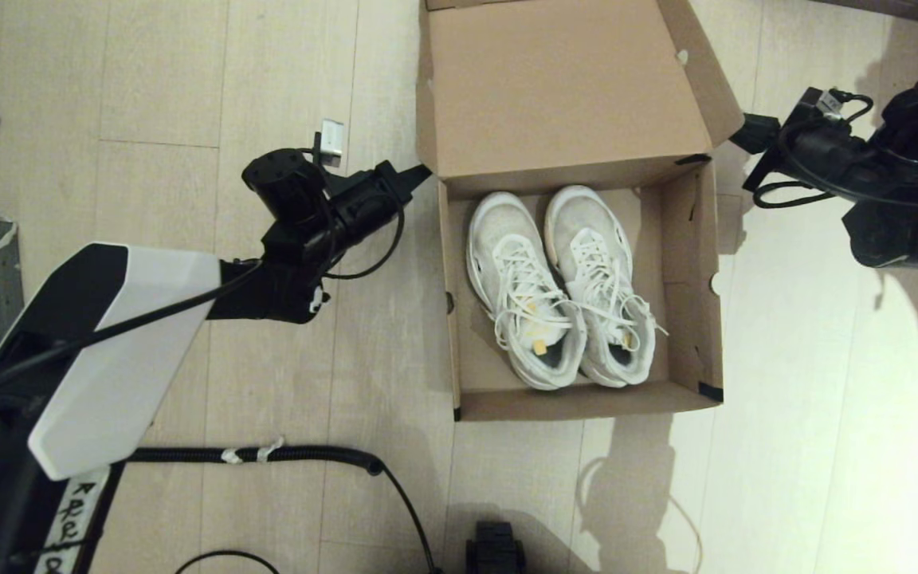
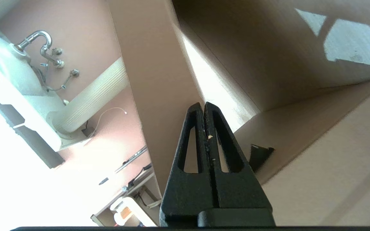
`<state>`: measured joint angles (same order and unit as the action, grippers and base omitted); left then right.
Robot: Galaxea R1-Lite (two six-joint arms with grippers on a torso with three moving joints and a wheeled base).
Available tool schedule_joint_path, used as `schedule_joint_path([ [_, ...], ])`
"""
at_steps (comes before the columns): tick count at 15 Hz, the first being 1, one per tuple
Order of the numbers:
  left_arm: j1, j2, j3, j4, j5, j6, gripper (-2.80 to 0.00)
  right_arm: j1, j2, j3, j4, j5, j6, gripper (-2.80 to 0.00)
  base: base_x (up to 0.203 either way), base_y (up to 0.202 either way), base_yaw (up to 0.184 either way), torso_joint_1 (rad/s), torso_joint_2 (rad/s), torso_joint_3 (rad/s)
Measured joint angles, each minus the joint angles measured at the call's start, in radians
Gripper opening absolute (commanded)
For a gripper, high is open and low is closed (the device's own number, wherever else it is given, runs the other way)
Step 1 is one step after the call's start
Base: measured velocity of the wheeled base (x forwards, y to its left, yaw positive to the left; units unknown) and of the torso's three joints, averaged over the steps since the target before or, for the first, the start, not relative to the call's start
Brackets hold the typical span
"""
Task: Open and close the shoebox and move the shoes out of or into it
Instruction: Close the shoe box
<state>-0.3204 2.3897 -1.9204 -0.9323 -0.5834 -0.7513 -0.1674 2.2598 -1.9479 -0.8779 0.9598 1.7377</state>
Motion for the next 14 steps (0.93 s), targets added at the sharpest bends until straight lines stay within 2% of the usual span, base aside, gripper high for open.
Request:
schedule_joint_path([
  [4,0.009,0.032,0.0,-0.046,0.031,0.077,-2.8,0.027,0.015,0.001,0.001,0.006,0.001,-2.8,0.0,0.0,0.0,0.0,0.0,0.0],
  [7,0.02,0.043,-0.001,-0.052,0.043,0.083,-2.8,0.048,0.02,0.001,0.004,0.007,-0.001,-2.8,0.0,0.0,0.0,0.0,0.0,0.0],
  [11,0.041,0.046,-0.009,-0.074,0.046,0.128,-2.8,0.057,0.017,0.012,0.01,0.021,0.0,-2.8,0.0,0.0,0.0,0.0,0.0,0.0],
  [14,0.042,0.047,-0.011,-0.074,0.046,0.128,-2.8,0.064,0.004,0.018,0.042,0.041,0.0,-2.8,0.0,0.0,0.0,0.0,0.0,0.0],
])
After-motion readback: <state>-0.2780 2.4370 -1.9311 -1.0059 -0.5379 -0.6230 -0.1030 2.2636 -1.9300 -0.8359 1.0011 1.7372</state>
